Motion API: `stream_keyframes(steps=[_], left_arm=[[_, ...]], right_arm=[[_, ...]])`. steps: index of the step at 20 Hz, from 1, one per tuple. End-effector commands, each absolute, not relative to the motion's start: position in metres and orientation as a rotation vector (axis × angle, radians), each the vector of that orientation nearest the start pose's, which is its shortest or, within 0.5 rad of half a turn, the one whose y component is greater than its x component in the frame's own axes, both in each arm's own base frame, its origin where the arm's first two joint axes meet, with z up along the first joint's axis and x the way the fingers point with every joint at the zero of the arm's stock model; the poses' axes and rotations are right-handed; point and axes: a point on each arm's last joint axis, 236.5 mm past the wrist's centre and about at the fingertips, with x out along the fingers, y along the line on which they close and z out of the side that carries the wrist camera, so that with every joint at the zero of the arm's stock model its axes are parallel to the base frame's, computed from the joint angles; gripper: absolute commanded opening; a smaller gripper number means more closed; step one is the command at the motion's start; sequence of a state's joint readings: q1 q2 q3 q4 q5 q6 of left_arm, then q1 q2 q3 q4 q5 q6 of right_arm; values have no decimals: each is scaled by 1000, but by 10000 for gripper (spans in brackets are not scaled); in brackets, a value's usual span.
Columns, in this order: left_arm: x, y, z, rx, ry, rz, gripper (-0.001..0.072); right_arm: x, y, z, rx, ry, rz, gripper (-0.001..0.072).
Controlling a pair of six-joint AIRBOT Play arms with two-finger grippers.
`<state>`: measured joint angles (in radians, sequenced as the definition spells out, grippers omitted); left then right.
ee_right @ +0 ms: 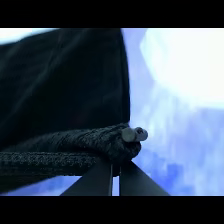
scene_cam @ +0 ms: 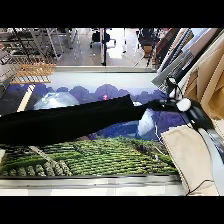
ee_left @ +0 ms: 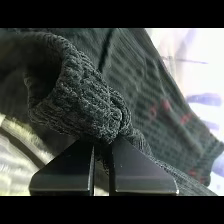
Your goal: Fold the clothes and pants, and hang the long-sleeved shirts on hangers.
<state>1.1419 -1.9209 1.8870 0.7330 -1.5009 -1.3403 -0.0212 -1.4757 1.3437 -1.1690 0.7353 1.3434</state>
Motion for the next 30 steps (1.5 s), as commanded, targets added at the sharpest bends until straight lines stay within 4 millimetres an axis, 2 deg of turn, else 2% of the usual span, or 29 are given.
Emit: stream_keyframes(steps=[1, 3, 4, 7, 9, 10, 11, 12, 13, 15, 16, 18, 19, 20, 22, 23, 24, 26, 29, 30], left_arm=[[394, 375, -13, -1200, 810, 252, 22], [412, 381, -28, -1192, 774, 283, 21], [425, 385, -29, -1189, 737, 294, 22], [469, 400, -15, -1216, 550, 320, 23], [487, 408, -7, -1204, 466, 355, 51], [493, 409, -6, -1195, 448, 364, 278], [497, 407, -5, -1190, 443, 365, 618], [498, 404, -4, -1196, 448, 354, 706], [497, 400, -2, -1215, 455, 330, 708], [484, 390, 3, -1206, 501, 257, 706], [474, 382, 5, -1175, 542, 204, 706], [441, 361, 3, -1141, 686, 123, 695], [422, 353, -6, -1117, 786, 120, 688], [400, 345, -18, -1094, 904, 141, 641], [353, 339, -44, -1045, 1144, 245, 588], [343, 337, -51, -1019, 1209, 274, 588], [339, 336, -55, -1008, 1241, 295, 589], [348, 330, -55, -998, 1242, 286, 589], [373, 318, -58, -950, 1235, 269, 590], [382, 314, -60, -941, 1227, 273, 590]], right_arm=[[595, 50, 23, 174, 812, 198, 33], [626, 54, 12, 170, 816, 217, 34], [640, 57, 9, 166, 803, 224, 34], [671, 70, 7, 157, 732, 236, 35], [680, 74, 7, 149, 693, 233, 43], [681, 72, 10, 145, 685, 229, 193], [679, 67, 11, 136, 693, 224, 332], [674, 62, 12, 160, 719, 221, 405], [663, 56, 9, 195, 776, 215, 440], [631, 45, -1, 235, 930, 231, 440], [607, 45, -7, 268, 1032, 264, 441], [557, 60, -18, 385, 1230, 373, 469], [535, 69, -21, 451, 1305, 425, 469], [517, 77, -23, 501, 1362, 464, 469], [494, 94, -29, 603, 1419, 489, 469], [486, 102, -34, 653, 1440, 475, 469], [477, 109, -43, 707, 1466, 450, 469], [471, 131, -59, 818, 1479, 402, 470], [492, 168, -73, 971, 1381, 332, 476], [497, 180, -75, 991, 1357, 314, 525]])
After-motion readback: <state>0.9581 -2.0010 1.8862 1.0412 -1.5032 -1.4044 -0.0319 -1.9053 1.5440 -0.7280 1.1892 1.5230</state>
